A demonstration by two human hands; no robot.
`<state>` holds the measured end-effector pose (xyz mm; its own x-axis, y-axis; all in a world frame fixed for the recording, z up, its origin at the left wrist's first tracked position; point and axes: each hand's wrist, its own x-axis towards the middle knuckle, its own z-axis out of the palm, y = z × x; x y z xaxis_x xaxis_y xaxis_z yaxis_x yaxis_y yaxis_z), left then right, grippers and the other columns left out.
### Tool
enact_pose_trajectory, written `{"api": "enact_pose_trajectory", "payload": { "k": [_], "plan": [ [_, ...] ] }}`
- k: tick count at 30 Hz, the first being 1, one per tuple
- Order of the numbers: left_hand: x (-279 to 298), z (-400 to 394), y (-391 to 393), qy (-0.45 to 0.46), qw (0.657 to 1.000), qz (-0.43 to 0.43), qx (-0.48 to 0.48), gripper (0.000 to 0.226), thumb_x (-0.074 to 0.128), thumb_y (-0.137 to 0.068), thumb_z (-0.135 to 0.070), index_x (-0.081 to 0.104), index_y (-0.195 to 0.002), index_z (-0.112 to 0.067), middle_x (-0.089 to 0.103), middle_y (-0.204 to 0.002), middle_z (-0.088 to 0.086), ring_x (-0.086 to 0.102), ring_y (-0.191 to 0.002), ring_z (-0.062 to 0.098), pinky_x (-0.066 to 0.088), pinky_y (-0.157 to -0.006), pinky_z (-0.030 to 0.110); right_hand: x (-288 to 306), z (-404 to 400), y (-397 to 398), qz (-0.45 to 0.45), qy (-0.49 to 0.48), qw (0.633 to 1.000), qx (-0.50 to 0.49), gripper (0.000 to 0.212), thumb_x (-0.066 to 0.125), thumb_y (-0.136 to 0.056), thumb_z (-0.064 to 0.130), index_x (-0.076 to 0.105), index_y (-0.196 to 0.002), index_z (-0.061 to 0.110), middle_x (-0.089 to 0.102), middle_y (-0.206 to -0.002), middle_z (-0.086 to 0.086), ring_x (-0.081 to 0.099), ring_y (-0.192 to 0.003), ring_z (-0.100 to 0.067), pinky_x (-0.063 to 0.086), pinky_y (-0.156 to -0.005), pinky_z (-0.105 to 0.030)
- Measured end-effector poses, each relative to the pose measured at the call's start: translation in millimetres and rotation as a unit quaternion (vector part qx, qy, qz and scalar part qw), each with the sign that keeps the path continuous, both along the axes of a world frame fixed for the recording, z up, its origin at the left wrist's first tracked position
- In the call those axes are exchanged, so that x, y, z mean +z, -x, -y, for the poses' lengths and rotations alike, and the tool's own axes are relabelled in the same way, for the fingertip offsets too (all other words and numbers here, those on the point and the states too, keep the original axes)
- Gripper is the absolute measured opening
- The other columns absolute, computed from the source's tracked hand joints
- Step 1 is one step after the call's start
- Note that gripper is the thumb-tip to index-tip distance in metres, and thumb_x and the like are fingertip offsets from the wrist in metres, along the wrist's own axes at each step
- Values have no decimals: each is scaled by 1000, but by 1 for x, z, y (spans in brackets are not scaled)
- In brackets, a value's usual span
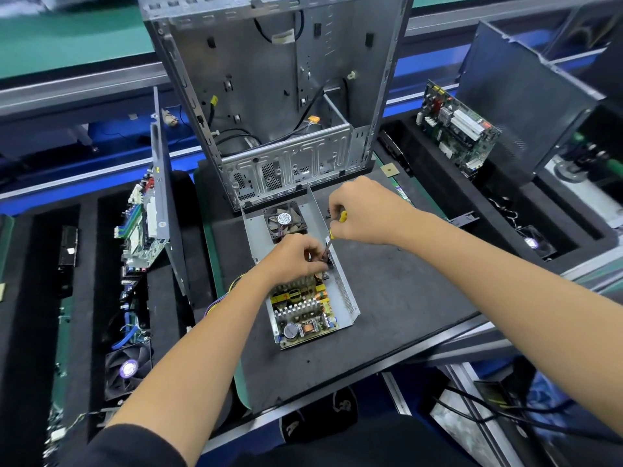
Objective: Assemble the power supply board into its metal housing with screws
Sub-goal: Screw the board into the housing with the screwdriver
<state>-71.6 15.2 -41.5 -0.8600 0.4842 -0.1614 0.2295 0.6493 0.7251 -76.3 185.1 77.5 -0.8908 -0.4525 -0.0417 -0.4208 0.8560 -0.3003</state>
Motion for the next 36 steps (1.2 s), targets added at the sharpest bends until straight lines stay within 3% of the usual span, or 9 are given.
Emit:
{"api": "enact_pose_trajectory", "payload": {
  "k": [10, 16, 18, 21, 24, 27, 29, 32, 36],
  "plan": [
    [2, 3, 1, -40, 999, 3, 31, 10, 71, -85, -11, 72, -81, -20, 64, -69, -14, 56, -62, -9, 38, -61, 4, 4, 0, -1, 7, -2, 1000, -13, 12, 62, -76, 22, 68, -77, 11, 67, -75, -3, 61, -74, -23, 54, -65, -32],
    [2, 1, 0, -35, 999, 1, 30, 14, 61, -89, -7, 73, -82, -7, 66, -73, 1, 53, -62, 0, 40, -64, 14, 5, -1, -2, 5, -5, 1000, -19, 12, 62, -77, 22, 68, -78, 11, 66, -76, -2, 58, -74, -20, 51, -64, -30],
    [2, 2, 1, -34, 998, 11, 53, 15, 60, -87, -3, 75, -83, -4, 65, -74, 0, 53, -61, -3, 39, -62, 9, 5, -1, -1, 2, -4, 1000, -22, 12, 62, -77, 22, 69, -78, 11, 67, -75, -2, 59, -74, -21, 51, -64, -31],
    [1, 3, 3, -38, 996, 12, 85, 17, 59, -82, -1, 73, -75, 5, 64, -72, 20, 51, -54, 10, 36, -55, 6, 6, -1, -2, 1, -4, 1000, -19, 12, 63, -77, 21, 68, -77, 11, 66, -74, -3, 59, -73, -20, 51, -63, -30],
    [3, 4, 3, -65, 991, 13, 115, 22, 59, -81, 1, 78, -78, -9, 62, -67, 0, 51, -51, 0, 37, -51, 7, 6, -1, -2, 0, -4, 1000, -16, 11, 63, -77, 20, 68, -76, 11, 66, -73, -3, 60, -71, -20, 49, -59, -28],
    [4, 7, 4, -88, 989, 22, 120, 28, 61, -84, 1, 76, -84, -23, 67, -70, -6, 52, -54, 5, 42, -54, 13, 6, 0, -3, 0, -1, 1000, -17, 12, 62, -78, 21, 69, -79, 11, 67, -75, -2, 61, -72, -20, 51, -62, -29],
    [4, 8, 3, -92, 989, 22, 116, 22, 63, -88, -3, 75, -87, -22, 69, -74, -9, 59, -62, 6, 48, -61, 17, 8, 0, -3, -5, 2, 1000, -20, 13, 62, -78, 22, 70, -79, 12, 67, -75, -2, 60, -73, -20, 53, -66, -32],
    [6, 8, 4, -120, 985, 30, 123, 14, 65, -88, -3, 73, -88, -14, 71, -76, 1, 66, -71, 12, 55, -74, 26, 11, -2, -2, -17, 19, 999, -27, 12, 62, -79, 22, 69, -78, 12, 60, -70, 4, 56, -72, -18, 46, -61, -27],
    [9, 8, 3, -176, 973, 70, 135, 13, 61, -88, 6, 68, -91, -4, 69, -79, 11, 68, -67, 9, 57, -72, 22, 12, -4, 0, -30, 28, 999, -31, 12, 63, -80, 22, 69, -80, 12, 52, -68, 6, 52, -69, -16, 30, -47, -19]
  ]
}}
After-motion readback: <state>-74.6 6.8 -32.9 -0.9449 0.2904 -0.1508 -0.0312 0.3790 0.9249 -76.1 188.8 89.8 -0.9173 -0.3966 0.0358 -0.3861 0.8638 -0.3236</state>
